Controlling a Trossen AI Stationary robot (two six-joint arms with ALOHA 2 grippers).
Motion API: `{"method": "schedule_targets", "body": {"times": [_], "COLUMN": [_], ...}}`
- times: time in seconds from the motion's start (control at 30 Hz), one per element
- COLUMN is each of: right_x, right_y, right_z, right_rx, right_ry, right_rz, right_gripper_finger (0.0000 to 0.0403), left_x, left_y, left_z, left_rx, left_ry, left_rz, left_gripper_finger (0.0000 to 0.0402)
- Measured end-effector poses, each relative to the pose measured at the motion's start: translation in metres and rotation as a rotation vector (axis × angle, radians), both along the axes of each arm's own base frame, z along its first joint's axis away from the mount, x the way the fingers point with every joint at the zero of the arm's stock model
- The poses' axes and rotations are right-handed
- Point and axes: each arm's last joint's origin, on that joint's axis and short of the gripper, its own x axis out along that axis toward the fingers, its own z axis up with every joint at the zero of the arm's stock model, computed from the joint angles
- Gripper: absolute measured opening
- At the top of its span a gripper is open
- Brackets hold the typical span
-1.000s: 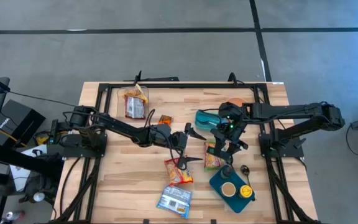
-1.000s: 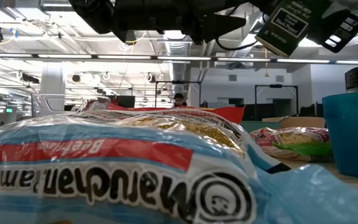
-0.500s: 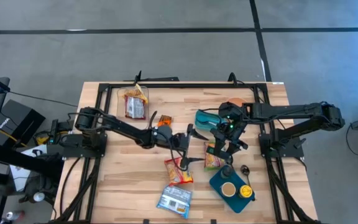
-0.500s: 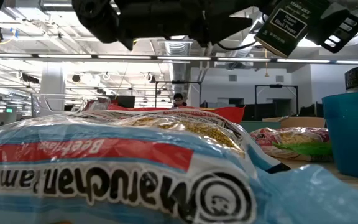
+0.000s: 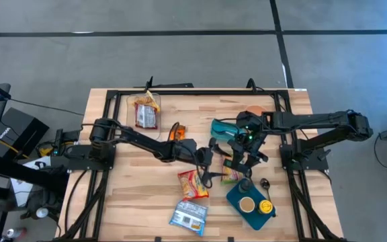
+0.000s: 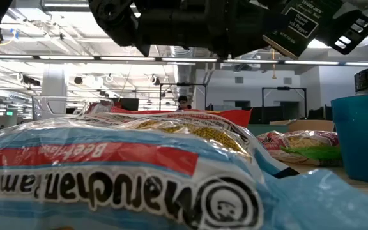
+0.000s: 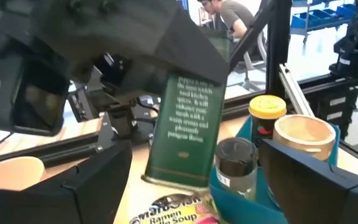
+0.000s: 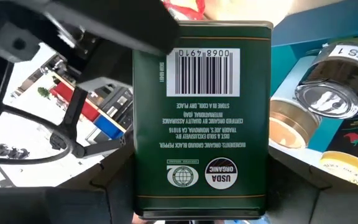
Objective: Pick & Place Food Item
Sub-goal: Put the green seasoning can into the blue bin
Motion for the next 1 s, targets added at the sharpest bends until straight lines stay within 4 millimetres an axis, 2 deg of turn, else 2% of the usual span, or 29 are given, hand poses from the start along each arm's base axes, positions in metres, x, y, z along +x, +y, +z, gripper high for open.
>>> {"method": "schedule_targets", "body": {"times": [0.33,0.67,1.0], "right_x": [0.000,0.000,0.000], "right_y": [0.000,0.000,0.000], "right_z": [0.000,0.000,0.000], "right_rx": [0.002,0.002,0.007], "right_ry": [0.006,0.008,0.017], "right_rz": [-0.006,-0.006,-0.011], "right_gripper_finger": [0.0255,0.0255,0.0255], "left_x": [0.012,0.013,0.024], "left_y": [-0.002,-0.002,-0.004], "left_z": [0.019,0.017,0.012], "left_rx": [0.024,0.051,0.052], "left_ry": [0.006,0.032,0.054], "left_rz": [-0.004,-0.007,-0.029], "left_gripper_finger": [0.0328,0.0313,0.0301]}}
